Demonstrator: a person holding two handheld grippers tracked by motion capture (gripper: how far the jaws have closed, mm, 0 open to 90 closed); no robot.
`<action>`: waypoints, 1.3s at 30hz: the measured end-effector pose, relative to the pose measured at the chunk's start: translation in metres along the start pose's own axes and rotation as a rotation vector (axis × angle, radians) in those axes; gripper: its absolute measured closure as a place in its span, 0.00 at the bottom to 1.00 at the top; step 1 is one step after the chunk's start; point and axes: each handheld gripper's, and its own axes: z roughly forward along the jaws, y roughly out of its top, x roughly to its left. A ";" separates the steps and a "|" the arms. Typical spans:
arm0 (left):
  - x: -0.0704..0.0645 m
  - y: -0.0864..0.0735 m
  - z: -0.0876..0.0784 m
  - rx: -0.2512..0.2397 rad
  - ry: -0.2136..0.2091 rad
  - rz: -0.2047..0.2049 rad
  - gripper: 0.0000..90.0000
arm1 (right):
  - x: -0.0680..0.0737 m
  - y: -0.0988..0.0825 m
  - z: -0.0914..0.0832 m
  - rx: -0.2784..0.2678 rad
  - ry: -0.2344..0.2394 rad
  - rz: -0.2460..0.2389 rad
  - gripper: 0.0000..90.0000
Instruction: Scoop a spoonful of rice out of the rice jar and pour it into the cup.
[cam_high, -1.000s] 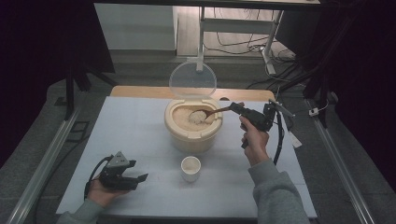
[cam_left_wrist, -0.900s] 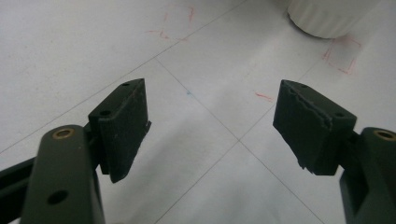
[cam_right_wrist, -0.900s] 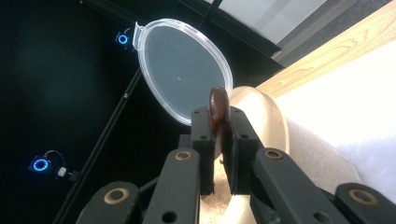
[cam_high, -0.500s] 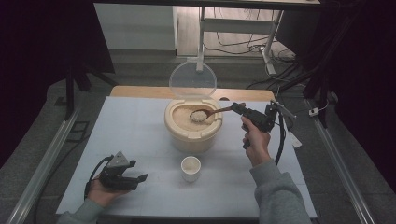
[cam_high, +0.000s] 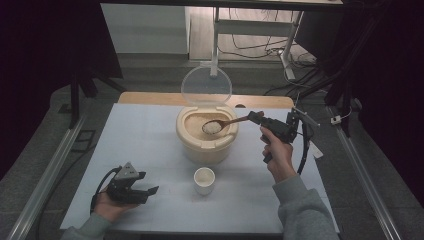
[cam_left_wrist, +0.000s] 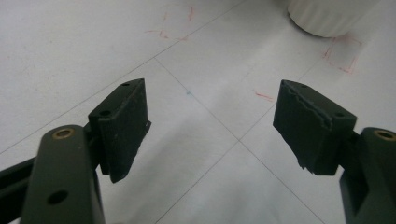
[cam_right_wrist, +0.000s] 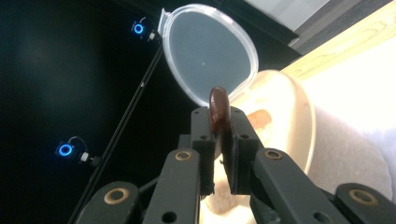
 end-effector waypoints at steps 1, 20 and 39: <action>0.000 0.000 0.000 0.000 0.000 -0.001 0.29 | 0.001 -0.001 -0.001 0.005 0.005 -0.001 0.92; 0.000 0.001 0.000 0.001 0.007 -0.002 0.29 | 0.004 -0.020 -0.026 0.083 0.030 -0.016 0.92; 0.001 0.001 0.001 0.002 0.008 -0.002 0.29 | -0.007 -0.043 -0.028 0.172 0.027 -0.010 0.92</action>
